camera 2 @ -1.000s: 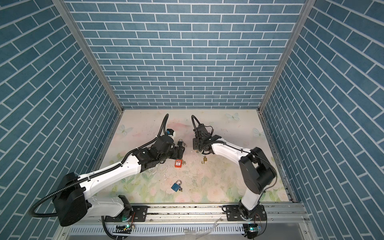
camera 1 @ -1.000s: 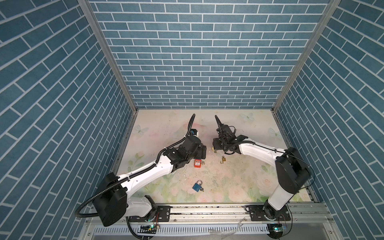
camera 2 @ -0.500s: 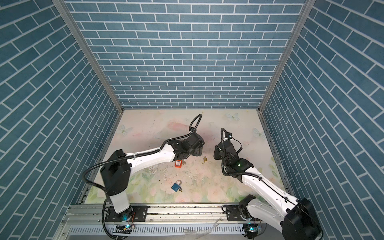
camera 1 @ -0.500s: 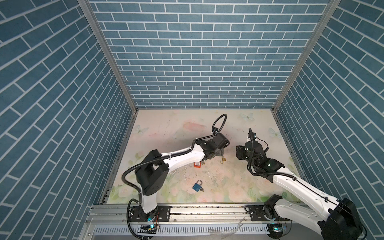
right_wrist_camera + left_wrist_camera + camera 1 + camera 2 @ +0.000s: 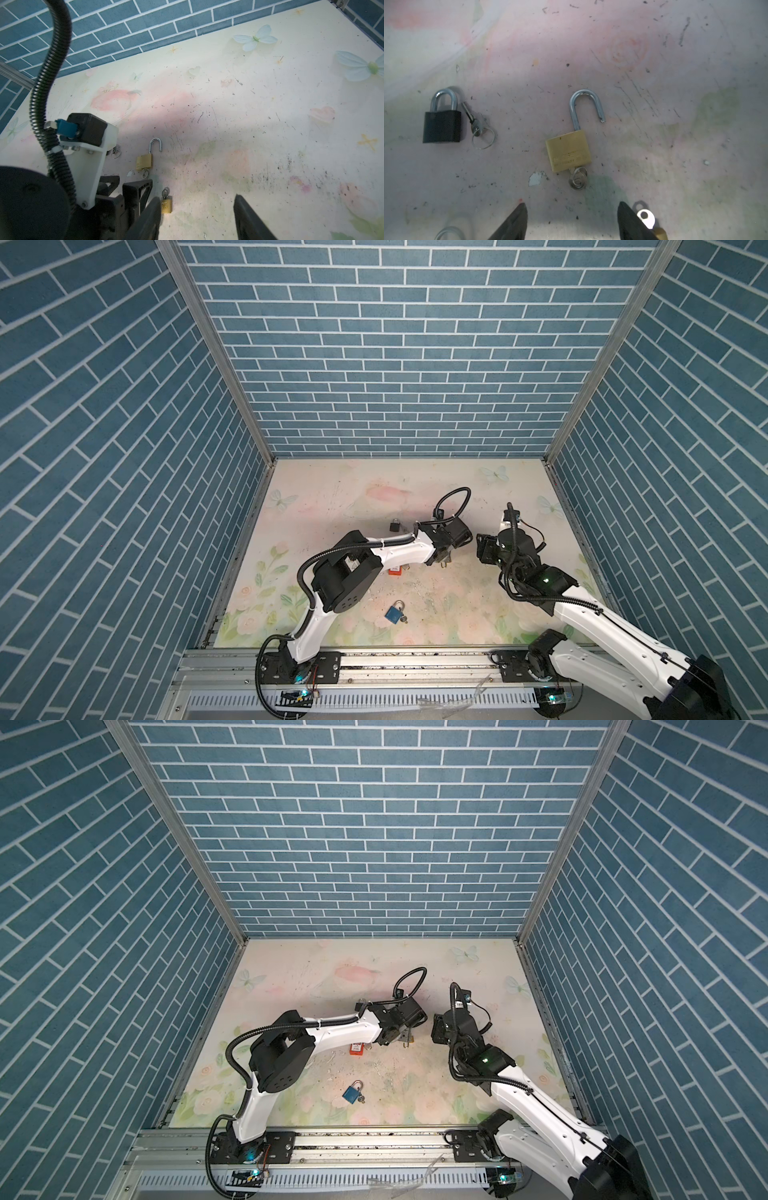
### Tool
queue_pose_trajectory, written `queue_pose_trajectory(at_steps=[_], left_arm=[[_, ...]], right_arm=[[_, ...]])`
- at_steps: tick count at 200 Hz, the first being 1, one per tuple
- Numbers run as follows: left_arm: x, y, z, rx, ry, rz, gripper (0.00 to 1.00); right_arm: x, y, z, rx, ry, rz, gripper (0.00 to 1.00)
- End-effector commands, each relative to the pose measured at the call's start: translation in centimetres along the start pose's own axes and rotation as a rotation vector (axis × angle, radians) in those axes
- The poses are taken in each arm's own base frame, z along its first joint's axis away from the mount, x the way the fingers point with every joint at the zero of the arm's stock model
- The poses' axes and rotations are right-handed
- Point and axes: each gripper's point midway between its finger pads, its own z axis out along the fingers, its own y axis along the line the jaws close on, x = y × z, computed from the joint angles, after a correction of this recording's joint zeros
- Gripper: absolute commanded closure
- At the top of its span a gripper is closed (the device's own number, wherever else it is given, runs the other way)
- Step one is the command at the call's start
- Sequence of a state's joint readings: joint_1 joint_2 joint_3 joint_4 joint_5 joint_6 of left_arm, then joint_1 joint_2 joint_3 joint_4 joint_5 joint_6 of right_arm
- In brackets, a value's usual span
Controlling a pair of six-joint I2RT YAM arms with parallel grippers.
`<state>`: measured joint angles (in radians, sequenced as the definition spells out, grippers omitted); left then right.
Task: Lock with the key
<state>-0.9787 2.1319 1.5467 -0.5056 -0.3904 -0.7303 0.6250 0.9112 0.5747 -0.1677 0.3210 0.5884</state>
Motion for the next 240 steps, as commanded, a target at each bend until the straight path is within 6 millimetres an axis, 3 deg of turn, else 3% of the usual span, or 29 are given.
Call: queue_pose_trajectory(at_steps=[1, 110, 240], left_arm=[[-0.8, 0.0, 0.8, 0.003, -0.001, -0.054, 0.36], [-0.5, 0.3, 4.1, -0.024, 0.051, -0.106, 0.36], [0.4, 1.7, 5.3, -0.095, 0.076, -0.173, 0.47]], right_arm=[[-0.4, 0.4, 0.1, -0.016, -0.011, 0.035, 0.43], [-0.8, 1.0, 0.3, -0.034, -0.009, 0.030, 0.43], [-1.0, 0.9, 0.1, -0.031, -0.014, 0.020, 0.43]])
